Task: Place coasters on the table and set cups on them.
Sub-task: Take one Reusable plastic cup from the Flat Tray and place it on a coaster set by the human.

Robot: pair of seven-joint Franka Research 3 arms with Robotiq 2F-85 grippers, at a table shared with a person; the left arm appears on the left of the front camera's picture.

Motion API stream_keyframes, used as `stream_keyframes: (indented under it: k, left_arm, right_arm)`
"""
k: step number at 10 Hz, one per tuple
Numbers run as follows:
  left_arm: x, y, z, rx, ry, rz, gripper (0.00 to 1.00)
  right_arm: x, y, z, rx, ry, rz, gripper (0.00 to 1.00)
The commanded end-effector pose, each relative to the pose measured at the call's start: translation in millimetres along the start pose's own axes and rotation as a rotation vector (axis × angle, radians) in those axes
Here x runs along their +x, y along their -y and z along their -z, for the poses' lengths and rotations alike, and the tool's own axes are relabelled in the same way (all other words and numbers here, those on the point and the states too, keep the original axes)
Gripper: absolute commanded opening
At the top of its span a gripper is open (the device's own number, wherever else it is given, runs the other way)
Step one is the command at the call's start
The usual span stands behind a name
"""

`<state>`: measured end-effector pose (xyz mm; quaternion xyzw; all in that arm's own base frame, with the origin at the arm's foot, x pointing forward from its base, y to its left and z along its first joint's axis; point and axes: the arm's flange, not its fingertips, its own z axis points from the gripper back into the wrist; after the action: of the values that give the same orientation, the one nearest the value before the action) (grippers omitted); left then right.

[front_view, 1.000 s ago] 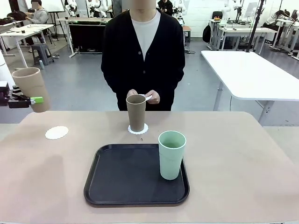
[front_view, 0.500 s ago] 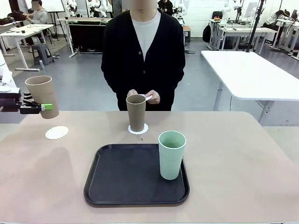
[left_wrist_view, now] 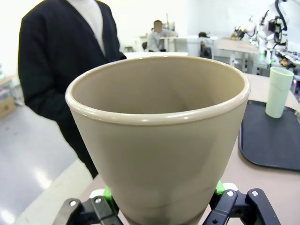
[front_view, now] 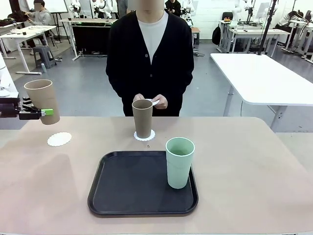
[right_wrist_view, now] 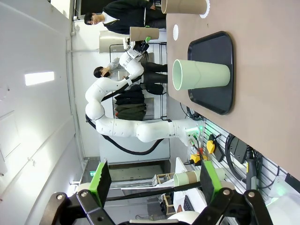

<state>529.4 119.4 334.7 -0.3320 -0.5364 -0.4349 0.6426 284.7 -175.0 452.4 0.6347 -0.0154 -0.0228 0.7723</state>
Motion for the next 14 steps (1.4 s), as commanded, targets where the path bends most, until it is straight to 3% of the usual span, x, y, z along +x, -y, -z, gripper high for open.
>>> stream_keyframes:
  k: [1, 4, 7, 14]
  left_arm:
    - [2, -1, -1, 0.000, 0.003, 0.005, 0.83]
    - [-9, -5, 0, -0.044, 0.002, 0.010, 0.83]
    - [-30, -7, -4, -0.115, 0.086, -0.012, 0.83]
    - [-71, -13, 18, -0.150, 0.080, 0.058, 0.83]
  right_arm:
    - [0, 0, -1, 0.007, 0.000, -0.006, 1.00]
    - [0, 0, -1, 0.007, 0.000, -0.006, 1.00]
    - [0, 0, -1, 0.007, 0.000, -0.006, 1.00]
    - [0, 0, -1, 0.007, 0.000, -0.006, 1.00]
